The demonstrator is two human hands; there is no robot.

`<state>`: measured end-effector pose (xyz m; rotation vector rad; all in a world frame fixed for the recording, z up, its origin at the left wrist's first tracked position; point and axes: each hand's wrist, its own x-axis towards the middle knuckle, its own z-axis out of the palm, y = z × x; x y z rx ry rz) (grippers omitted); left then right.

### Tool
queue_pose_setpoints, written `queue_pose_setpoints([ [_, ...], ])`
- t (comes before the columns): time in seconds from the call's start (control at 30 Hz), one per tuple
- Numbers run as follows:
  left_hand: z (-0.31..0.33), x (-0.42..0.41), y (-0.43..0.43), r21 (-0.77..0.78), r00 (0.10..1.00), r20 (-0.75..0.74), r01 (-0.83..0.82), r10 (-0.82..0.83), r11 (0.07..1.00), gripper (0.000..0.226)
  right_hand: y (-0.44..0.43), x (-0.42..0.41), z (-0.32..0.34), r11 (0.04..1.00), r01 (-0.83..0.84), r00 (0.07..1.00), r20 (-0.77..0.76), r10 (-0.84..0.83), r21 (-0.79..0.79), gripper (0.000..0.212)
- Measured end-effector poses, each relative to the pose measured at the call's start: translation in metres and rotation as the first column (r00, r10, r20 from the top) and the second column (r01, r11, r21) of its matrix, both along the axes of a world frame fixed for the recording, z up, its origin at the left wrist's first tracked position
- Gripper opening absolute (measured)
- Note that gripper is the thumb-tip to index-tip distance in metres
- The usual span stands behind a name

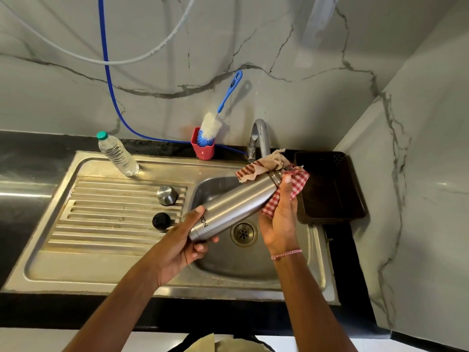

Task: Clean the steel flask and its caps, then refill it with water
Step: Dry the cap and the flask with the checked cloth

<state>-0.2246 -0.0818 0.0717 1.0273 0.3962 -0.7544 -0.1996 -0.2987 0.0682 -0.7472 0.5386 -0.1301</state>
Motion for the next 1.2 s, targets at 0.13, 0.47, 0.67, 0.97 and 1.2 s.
queue_pose_setpoints([
  [0.13, -0.007, -0.004, -0.003, 0.2, 0.947, 0.3, 0.057, -0.117, 0.978, 0.071, 0.011, -0.002, 0.0, 0.999, -0.002, 0.999, -0.04, 0.004, 0.038, 0.063],
  [0.47, -0.009, -0.001, -0.009, 0.313, 0.834, 0.534, -0.039, -0.142, 0.949, 0.098, 0.033, -0.009, -0.003, 0.994, -0.064, 0.997, 0.047, 0.061, 0.084, 0.084],
  [0.67, 0.007, -0.003, -0.018, 0.061, 0.999, 0.035, 0.011, -0.013, 0.998, 0.06, 0.021, -0.006, -0.005, 0.983, -0.169, 0.979, 0.128, 0.159, 0.073, 0.105],
  [0.97, 0.007, -0.002, -0.021, 0.144, 0.975, 0.222, -0.013, -0.019, 0.99, 0.058, 0.018, -0.008, -0.001, 0.983, -0.178, 0.976, 0.138, 0.169, 0.052, 0.109],
  [1.2, -0.033, -0.013, -0.032, 0.521, 0.57, 0.781, -0.368, -0.256, 0.77, 0.074, 0.043, -0.015, -0.005, 0.988, -0.063, 0.998, 0.035, 0.059, 0.138, 0.07],
])
